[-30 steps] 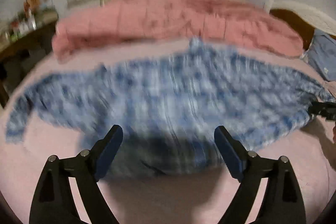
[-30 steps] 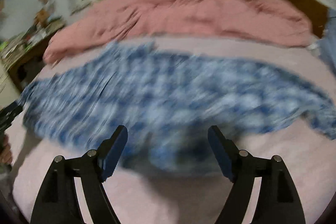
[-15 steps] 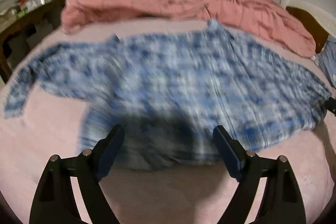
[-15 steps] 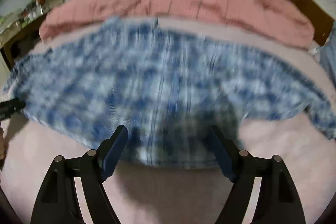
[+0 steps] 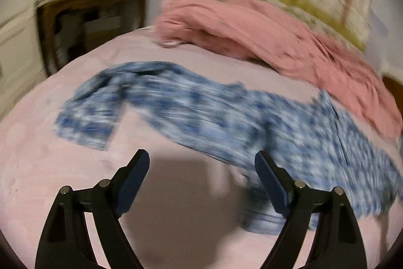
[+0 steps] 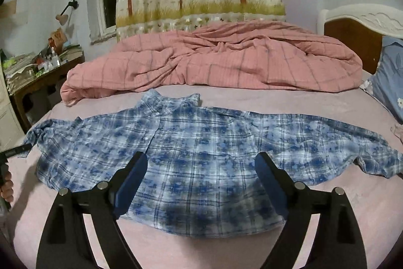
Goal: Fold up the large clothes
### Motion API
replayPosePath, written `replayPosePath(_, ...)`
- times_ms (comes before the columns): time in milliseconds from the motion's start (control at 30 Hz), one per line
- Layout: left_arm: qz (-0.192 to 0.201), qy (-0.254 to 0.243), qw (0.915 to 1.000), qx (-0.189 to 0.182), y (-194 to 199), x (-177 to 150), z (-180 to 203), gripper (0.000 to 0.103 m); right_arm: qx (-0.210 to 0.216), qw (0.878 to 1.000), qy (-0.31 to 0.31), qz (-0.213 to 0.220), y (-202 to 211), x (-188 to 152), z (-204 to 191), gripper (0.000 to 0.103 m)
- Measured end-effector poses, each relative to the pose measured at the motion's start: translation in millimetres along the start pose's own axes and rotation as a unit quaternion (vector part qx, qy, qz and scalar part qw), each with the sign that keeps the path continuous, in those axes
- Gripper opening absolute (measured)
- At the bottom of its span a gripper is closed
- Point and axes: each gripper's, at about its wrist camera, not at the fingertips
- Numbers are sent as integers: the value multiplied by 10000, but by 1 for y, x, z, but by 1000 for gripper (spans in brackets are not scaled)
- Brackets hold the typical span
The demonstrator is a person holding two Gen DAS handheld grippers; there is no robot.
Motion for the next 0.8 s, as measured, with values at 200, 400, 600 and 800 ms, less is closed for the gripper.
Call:
replayPosePath(200,50,784,9931,871,-17,23,-72,80,-400,9990,154,-155,-6,-8,-5,91)
replayPosePath(400,-237,1445,9838,1033,-46,25,-115,77,-315,9987,202,-341,-18,-17,-6,91)
replayPosePath(600,-280,1853,9793,760,-66,45,-138,103,-98,9984,239,-512,-19,-33,-4,91)
replayPosePath(800,-265,1618,9812,1014,-82,49,-129,103,-139,9978,231,-603,-24,-39,-3,91)
Point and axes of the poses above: each gripper's, at about its wrist camera, not at the fingertips, and y roughly against the way its jaws point, z to its right, x to its top, and after that the axes turned 14 degrees about y, right-handed
